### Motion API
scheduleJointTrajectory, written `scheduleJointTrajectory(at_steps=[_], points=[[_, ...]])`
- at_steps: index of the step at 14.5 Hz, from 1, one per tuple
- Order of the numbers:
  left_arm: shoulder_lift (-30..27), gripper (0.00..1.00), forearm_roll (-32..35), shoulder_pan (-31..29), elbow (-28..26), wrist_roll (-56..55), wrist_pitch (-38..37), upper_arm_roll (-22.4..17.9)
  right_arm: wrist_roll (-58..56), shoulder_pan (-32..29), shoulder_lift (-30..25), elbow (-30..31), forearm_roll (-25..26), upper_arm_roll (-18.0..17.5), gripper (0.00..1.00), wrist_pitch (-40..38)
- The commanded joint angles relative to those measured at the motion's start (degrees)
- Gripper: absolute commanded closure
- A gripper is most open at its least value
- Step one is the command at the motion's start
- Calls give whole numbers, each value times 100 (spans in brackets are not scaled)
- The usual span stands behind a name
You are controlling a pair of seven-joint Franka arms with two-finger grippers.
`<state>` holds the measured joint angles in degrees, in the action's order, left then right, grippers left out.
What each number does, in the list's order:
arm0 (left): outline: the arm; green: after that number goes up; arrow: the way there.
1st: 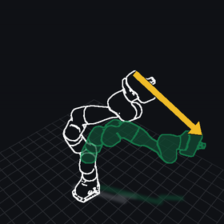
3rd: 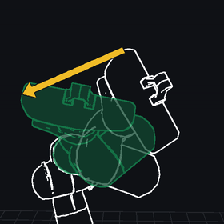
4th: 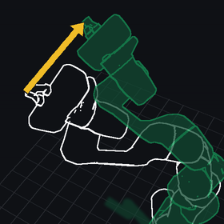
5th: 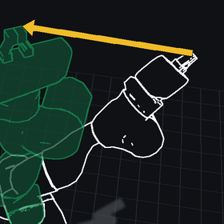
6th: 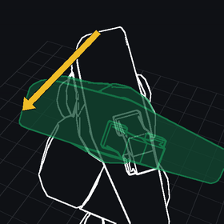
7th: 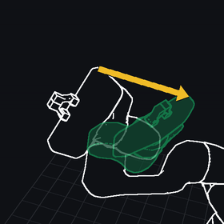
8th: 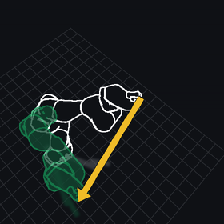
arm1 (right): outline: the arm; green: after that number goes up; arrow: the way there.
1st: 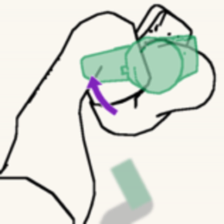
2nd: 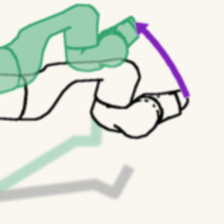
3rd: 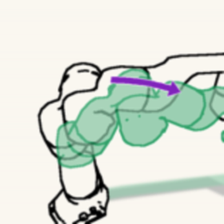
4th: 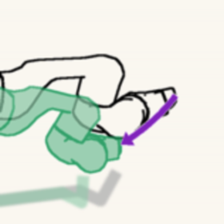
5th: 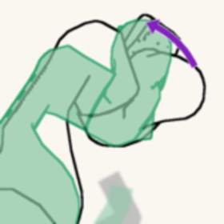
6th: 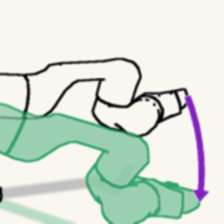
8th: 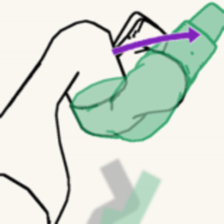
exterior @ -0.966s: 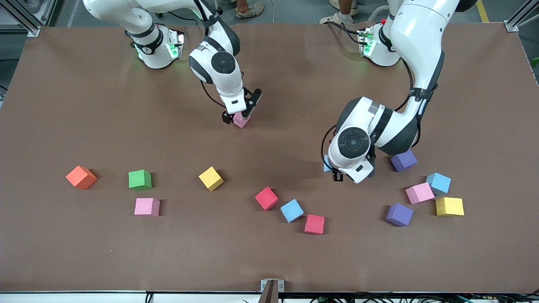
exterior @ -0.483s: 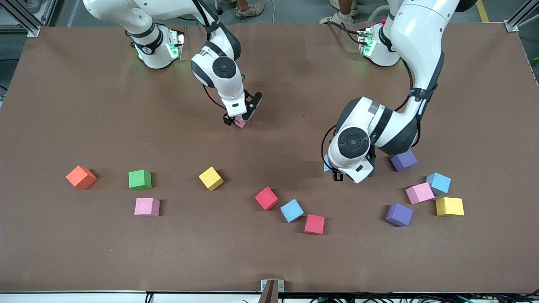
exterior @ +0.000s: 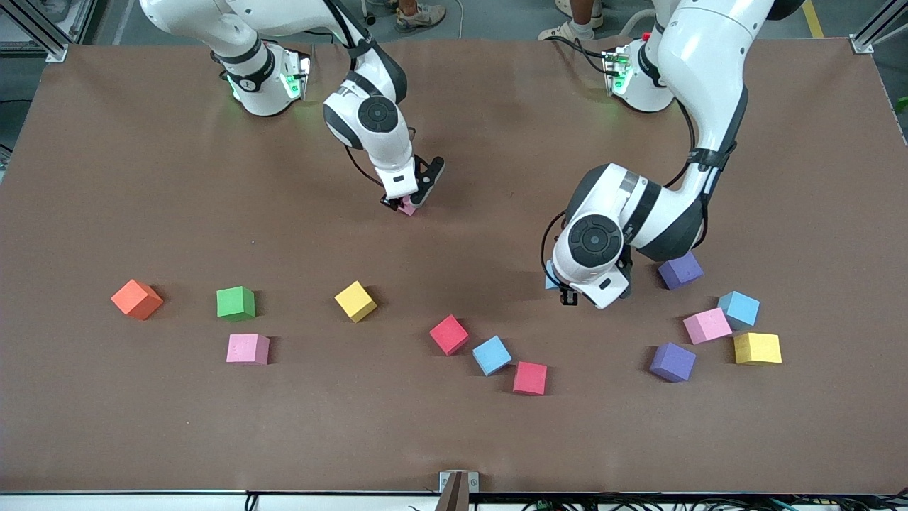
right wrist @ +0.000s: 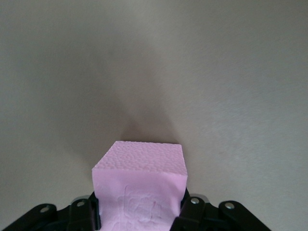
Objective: Arrange 11 blocks into digit 3
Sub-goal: 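Lift the pink cube with the right gripper while the left gripper lifts the blue cube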
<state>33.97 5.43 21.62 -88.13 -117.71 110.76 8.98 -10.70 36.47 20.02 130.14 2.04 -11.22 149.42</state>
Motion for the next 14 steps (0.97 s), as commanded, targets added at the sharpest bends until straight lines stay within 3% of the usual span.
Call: scheduleJointTrajectory(at_steps=[1, 8, 11, 14], points=[[-30, 93, 46, 18, -20, -85, -45, -1, 521, -368, -235, -243, -63, -64, 85, -219], [-13, 93, 46, 27, -29, -94, -45, -1, 3298, -1440, -640, -481, -63, 24, 85, -650], [-13, 93, 46, 27, -20, -103, -45, -1, 4546, -1626, -727, -621, -63, 24, 92, -834], [-13, 93, 37, 27, -20, -103, -45, -1, 5585, -1696, -728, -1138, -54, 50, 97, -1797]])
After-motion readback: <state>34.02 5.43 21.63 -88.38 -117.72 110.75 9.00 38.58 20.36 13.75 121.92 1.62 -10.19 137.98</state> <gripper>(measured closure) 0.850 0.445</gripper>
